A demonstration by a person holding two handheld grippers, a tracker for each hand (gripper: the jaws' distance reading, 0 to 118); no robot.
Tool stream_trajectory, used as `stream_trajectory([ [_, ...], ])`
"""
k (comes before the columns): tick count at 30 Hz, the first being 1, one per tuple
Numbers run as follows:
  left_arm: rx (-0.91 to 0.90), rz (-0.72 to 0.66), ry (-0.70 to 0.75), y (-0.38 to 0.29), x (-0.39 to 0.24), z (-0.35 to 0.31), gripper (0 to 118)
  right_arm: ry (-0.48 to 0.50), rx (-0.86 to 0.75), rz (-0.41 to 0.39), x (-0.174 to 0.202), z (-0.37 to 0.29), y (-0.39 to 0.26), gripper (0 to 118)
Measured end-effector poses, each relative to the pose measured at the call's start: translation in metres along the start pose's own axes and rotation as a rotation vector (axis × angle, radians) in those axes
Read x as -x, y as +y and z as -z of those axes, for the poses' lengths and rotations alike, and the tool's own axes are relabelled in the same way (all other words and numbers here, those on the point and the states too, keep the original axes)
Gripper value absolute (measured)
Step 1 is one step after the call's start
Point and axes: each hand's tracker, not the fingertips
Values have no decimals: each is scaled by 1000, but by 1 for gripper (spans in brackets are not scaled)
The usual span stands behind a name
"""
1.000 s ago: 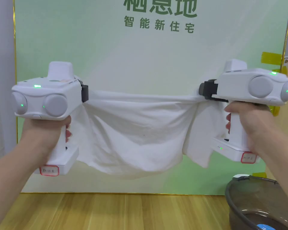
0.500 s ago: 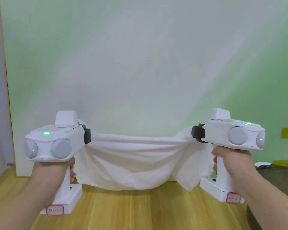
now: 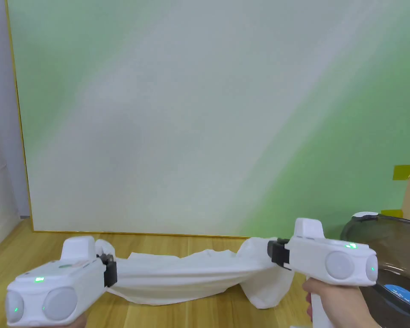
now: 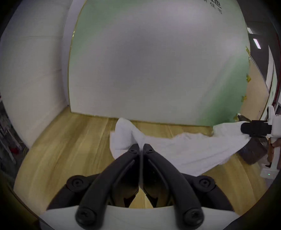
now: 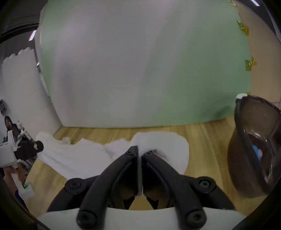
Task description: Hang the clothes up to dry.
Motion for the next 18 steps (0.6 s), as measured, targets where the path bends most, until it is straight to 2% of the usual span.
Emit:
stream_trajectory([
  [7,96,-15,-12,-85,-31,-77,4,72,33,-22,9,-80,-90,4],
  [9,112,28,3,-109,-38,-91,4,68,69,-26,10,-94,-114,4],
  [16,173,7,-11,-170,-59,-132,5,67,137,-46,13,-131,-178,4],
  [17,168,24,-4,-174,-62,-133,7,78,144,-45,12,-133,-182,4],
  [18,154,46,7,-178,-64,-134,17,84,155,-43,10,-135,-185,6],
])
